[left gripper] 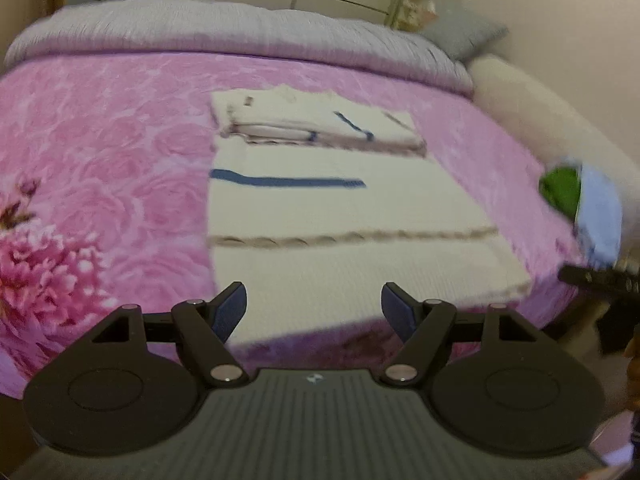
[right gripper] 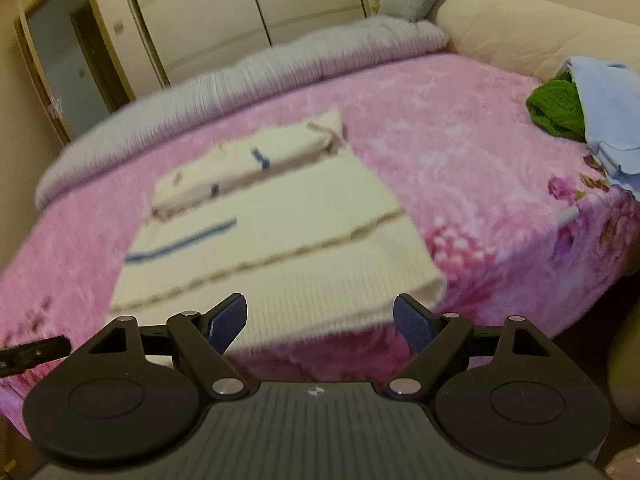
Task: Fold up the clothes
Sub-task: 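Grasp the sweater hem with the right tool while the left tool grasps it too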
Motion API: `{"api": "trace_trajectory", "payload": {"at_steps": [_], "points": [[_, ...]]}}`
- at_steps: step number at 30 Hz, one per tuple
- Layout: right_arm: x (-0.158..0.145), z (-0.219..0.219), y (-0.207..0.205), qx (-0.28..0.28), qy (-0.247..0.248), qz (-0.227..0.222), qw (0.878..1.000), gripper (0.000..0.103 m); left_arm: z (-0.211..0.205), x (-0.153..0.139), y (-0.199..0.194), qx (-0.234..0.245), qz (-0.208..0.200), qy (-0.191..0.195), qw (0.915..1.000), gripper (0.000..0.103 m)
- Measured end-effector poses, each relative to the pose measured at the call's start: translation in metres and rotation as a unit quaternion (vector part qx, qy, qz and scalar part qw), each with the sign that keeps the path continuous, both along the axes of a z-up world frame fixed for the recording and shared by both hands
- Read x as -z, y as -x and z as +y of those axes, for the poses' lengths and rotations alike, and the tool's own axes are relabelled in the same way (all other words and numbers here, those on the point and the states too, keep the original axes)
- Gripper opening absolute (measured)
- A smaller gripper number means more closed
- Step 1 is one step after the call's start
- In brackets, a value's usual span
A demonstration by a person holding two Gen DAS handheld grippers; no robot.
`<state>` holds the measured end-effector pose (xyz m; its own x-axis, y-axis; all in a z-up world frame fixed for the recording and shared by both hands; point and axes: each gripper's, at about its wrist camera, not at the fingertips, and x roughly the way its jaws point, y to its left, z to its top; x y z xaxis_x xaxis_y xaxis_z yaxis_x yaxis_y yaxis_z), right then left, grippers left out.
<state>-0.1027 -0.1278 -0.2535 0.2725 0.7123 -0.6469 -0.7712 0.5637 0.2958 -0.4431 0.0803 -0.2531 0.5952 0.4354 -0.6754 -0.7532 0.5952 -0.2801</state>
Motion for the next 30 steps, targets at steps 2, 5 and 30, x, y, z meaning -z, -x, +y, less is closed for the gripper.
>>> {"api": "trace_trajectory", "payload": {"at_steps": [2, 5, 30], "points": [[0.007, -0.002, -0.02, 0.004, -0.008, 0.016, 1.0, 0.083, 0.022, 0.007, 0.013, -0.021, -0.016, 0.026, 0.9993, 0.071], [0.026, 0.0, -0.055, 0.007, -0.006, 0.047, 0.999, 0.083, 0.05, 0.027, 0.019, -0.026, -0.045, 0.063, 0.9967, 0.071], [0.137, 0.037, -0.2, -0.067, -0.019, 0.315, 0.947, 0.033, 0.127, 0.137, 0.01, -0.017, -0.208, 0.274, 0.9388, 0.051]]}}
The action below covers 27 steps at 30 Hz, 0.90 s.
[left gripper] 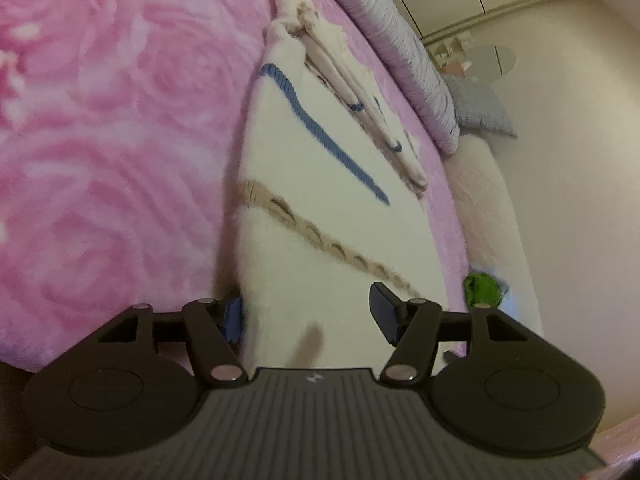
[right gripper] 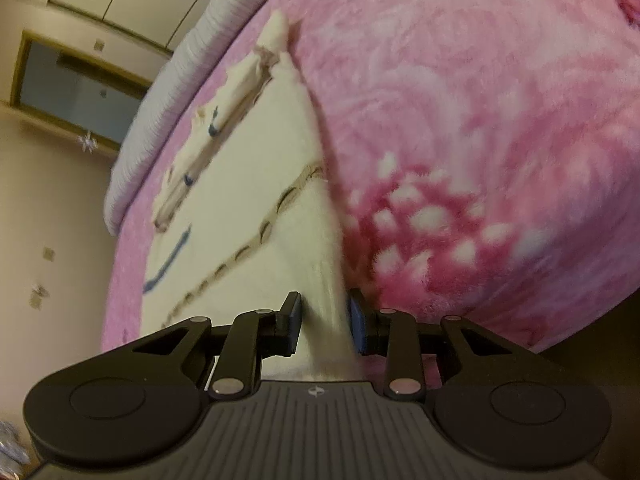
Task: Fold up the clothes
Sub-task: 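Grasp the sweater hem with the right tool while the left tool grasps it too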
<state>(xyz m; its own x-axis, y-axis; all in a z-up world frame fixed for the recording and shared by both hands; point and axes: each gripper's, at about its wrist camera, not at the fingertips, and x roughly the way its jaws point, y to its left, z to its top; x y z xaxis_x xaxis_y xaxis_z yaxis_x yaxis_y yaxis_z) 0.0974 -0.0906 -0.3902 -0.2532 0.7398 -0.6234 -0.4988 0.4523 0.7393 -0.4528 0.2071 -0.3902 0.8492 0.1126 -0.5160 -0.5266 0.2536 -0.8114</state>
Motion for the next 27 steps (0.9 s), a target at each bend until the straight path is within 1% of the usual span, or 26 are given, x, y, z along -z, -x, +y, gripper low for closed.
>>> {"api": "trace_trajectory", "payload": {"at_steps": [2, 3, 4, 6, 8, 12, 15, 17, 19, 22, 24, 27], "points": [[0.001, 0.007, 0.004, -0.004, -0.007, 0.005, 1.0, 0.029, 0.003, 0.002, -0.007, 0.02, -0.009, 0.011, 0.9997, 0.021], [0.0, 0.012, 0.008, -0.009, -0.007, 0.003, 1.0, 0.021, 0.002, 0.003, -0.012, 0.033, -0.009, 0.014, 0.9993, 0.013], [-0.001, 0.017, 0.011, -0.009, -0.002, 0.002, 1.0, 0.017, 0.002, 0.004, -0.018, 0.045, -0.009, 0.017, 0.9988, 0.01], [-0.007, 0.025, 0.017, -0.005, 0.005, -0.006, 1.0, 0.014, 0.001, 0.0, -0.018, 0.04, -0.007, 0.01, 0.9991, 0.008], [-0.019, 0.019, 0.019, 0.01, 0.0, -0.017, 1.0, 0.012, 0.001, -0.012, -0.01, 0.03, -0.027, -0.001, 0.9992, 0.007], [-0.046, -0.001, 0.02, 0.039, -0.028, -0.027, 0.998, 0.009, -0.002, -0.042, 0.008, 0.032, -0.041, -0.043, 0.9977, 0.006], [-0.062, -0.01, 0.029, 0.048, -0.054, -0.024, 0.997, 0.009, -0.008, -0.057, 0.023, 0.026, -0.052, -0.059, 0.9965, 0.006], [-0.07, -0.017, 0.038, 0.051, -0.071, -0.022, 0.996, 0.009, -0.016, -0.063, 0.038, 0.022, -0.057, -0.06, 0.9963, 0.006], [-0.077, -0.029, 0.049, 0.055, -0.085, -0.016, 0.995, 0.009, -0.026, -0.066, 0.055, 0.016, -0.063, -0.052, 0.9965, 0.005], [-0.084, -0.056, 0.068, 0.062, -0.094, -0.005, 0.994, 0.009, -0.05, -0.071, 0.08, 0.012, -0.069, -0.051, 0.9962, 0.005], [-0.091, -0.074, 0.085, 0.062, -0.096, -0.001, 0.993, 0.009, -0.065, -0.07, 0.099, 0.006, -0.081, -0.038, 0.9959, 0.005], [-0.101, -0.097, 0.109, 0.057, -0.097, -0.001, 0.994, 0.01, -0.079, -0.077, 0.116, 0.006, -0.087, -0.037, 0.9955, 0.005]]}}
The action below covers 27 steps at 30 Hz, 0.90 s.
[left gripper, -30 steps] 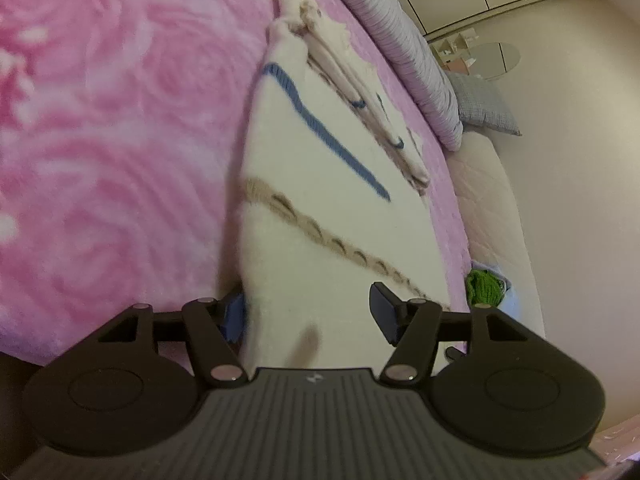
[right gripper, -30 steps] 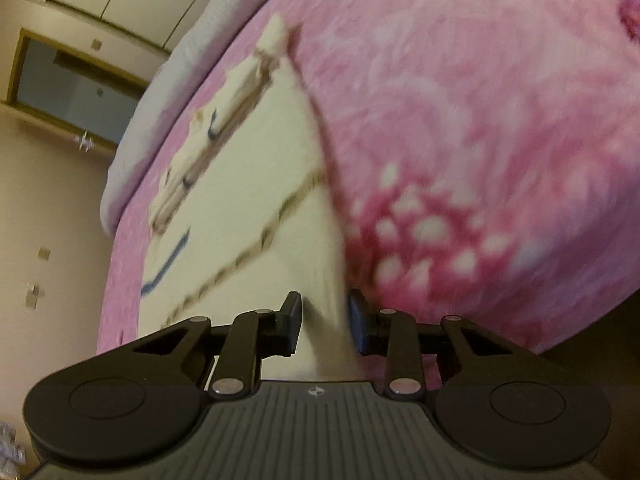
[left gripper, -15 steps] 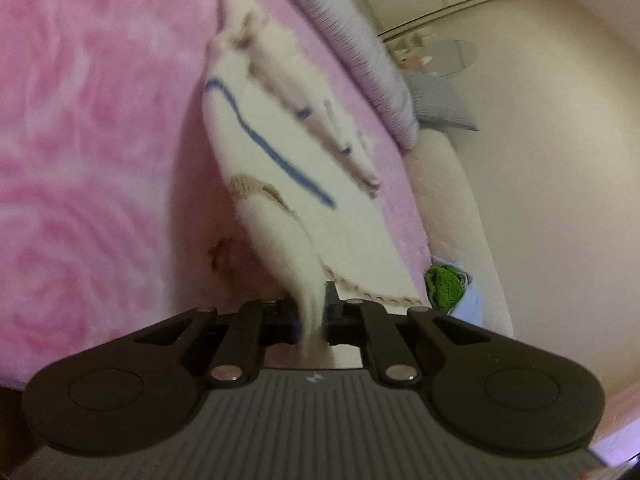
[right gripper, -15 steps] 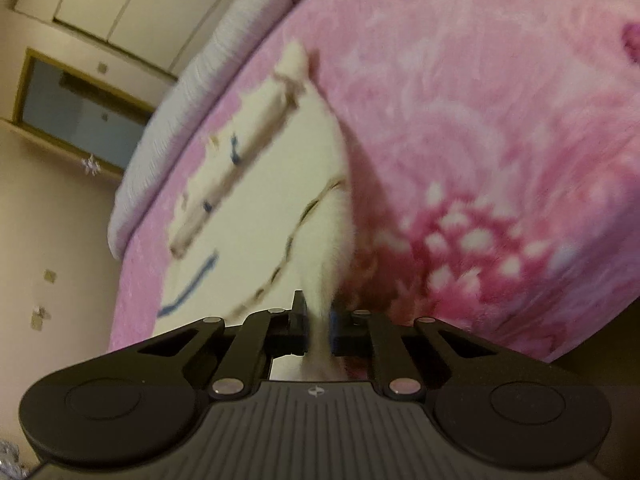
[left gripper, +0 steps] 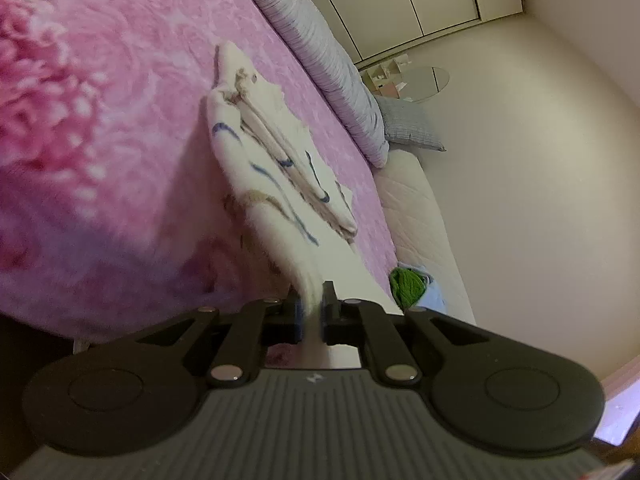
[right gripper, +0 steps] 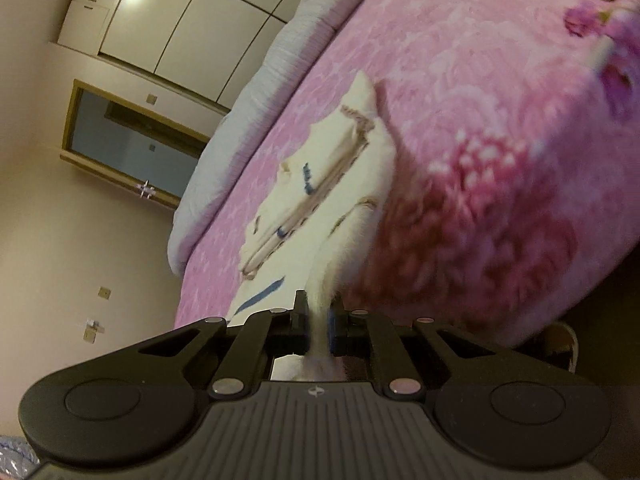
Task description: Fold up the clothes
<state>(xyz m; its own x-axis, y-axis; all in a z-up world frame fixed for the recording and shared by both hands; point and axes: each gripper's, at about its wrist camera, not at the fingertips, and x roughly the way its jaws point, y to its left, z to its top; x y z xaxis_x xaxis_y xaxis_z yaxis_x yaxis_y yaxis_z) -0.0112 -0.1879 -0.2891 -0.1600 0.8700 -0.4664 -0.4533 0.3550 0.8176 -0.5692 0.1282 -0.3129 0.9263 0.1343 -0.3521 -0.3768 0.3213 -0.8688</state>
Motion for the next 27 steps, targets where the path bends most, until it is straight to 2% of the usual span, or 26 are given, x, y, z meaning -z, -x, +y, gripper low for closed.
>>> {"api": "trace_trajectory", "payload": {"at_steps": [3, 7, 11, 14, 16, 18, 21, 22, 24, 26, 27], "points": [[-0.013, -0.005, 0.011, -0.007, -0.001, -0.004, 1.0, 0.01, 0.006, -0.01, 0.005, 0.0, -0.013, 0.001, 0.9999, 0.005], [-0.032, 0.008, 0.003, -0.007, -0.025, -0.013, 1.0, 0.01, 0.036, -0.031, -0.008, 0.002, -0.037, -0.013, 0.9992, 0.005], [-0.057, 0.06, -0.033, 0.004, -0.063, -0.033, 0.997, 0.01, 0.098, -0.052, -0.046, 0.003, -0.052, -0.029, 0.9982, 0.005], [-0.061, 0.121, -0.07, 0.014, -0.075, -0.044, 0.996, 0.01, 0.163, -0.055, -0.091, -0.008, -0.054, -0.019, 0.9984, 0.006], [-0.054, 0.164, -0.094, 0.022, -0.07, -0.043, 0.996, 0.01, 0.208, -0.05, -0.127, -0.016, -0.038, -0.021, 0.9989, 0.006], [-0.034, 0.211, -0.118, 0.034, -0.049, -0.034, 0.998, 0.011, 0.249, -0.038, -0.162, -0.019, -0.011, -0.018, 0.9996, 0.008], [0.01, 0.264, -0.146, 0.058, -0.002, -0.013, 0.998, 0.03, 0.295, -0.012, -0.201, -0.04, 0.055, -0.013, 0.9976, 0.017], [0.024, 0.277, -0.155, 0.067, 0.017, -0.006, 0.998, 0.046, 0.305, -0.005, -0.207, -0.052, 0.071, -0.014, 0.996, 0.021], [0.045, 0.29, -0.166, 0.075, 0.038, 0.002, 0.996, 0.048, 0.314, 0.004, -0.209, -0.054, 0.078, -0.018, 0.9953, 0.023], [0.053, 0.29, -0.171, 0.064, 0.022, -0.009, 0.998, 0.048, 0.317, 0.006, -0.208, -0.046, 0.087, -0.03, 0.9947, 0.032], [0.055, 0.289, -0.173, 0.058, 0.015, -0.02, 0.998, 0.047, 0.319, 0.007, -0.207, -0.041, 0.092, -0.036, 0.9942, 0.032]]}}
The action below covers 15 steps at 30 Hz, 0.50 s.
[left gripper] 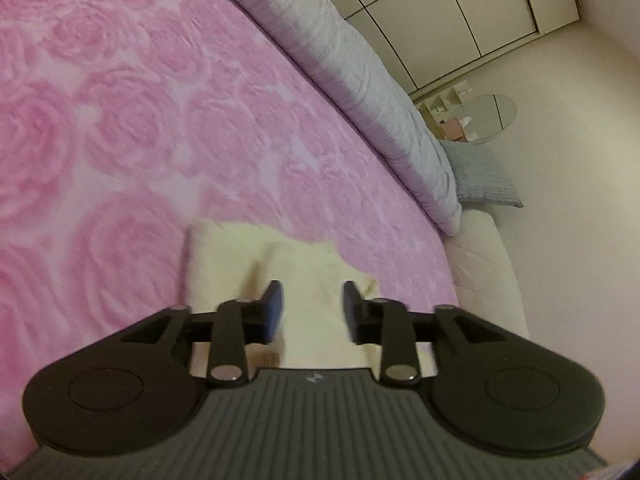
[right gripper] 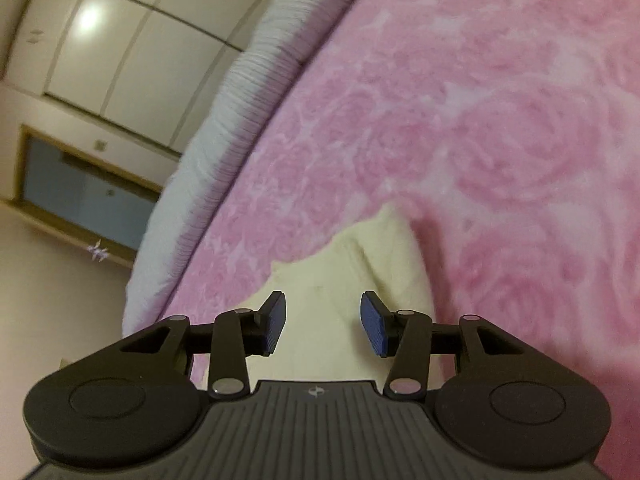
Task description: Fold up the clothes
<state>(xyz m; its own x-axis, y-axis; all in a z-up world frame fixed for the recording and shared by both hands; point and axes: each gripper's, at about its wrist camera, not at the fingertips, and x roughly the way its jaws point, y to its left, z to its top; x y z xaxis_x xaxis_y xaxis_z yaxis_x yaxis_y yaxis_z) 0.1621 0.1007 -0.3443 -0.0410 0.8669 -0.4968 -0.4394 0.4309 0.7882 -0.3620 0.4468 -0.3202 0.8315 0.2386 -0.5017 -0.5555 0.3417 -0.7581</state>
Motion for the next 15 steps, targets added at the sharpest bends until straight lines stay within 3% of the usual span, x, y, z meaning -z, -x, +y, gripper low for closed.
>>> {"api": "trace_trajectory", "payload": {"at_steps": [3, 7, 15], "points": [[-0.006, -0.001, 0.0, -0.031, 0.006, -0.059, 0.998, 0.047, 0.004, 0.003, 0.002, 0.014, 0.016, -0.016, 0.9996, 0.032], [-0.013, 0.009, 0.007, -0.09, 0.035, -0.126, 0.987, 0.042, 0.0, 0.003, -0.016, 0.068, 0.04, -0.051, 0.9956, 0.036], [-0.009, 0.028, 0.02, -0.141, 0.084, -0.193, 0.968, 0.04, -0.006, 0.005, -0.058, 0.123, 0.145, -0.123, 0.9741, 0.036]]}}
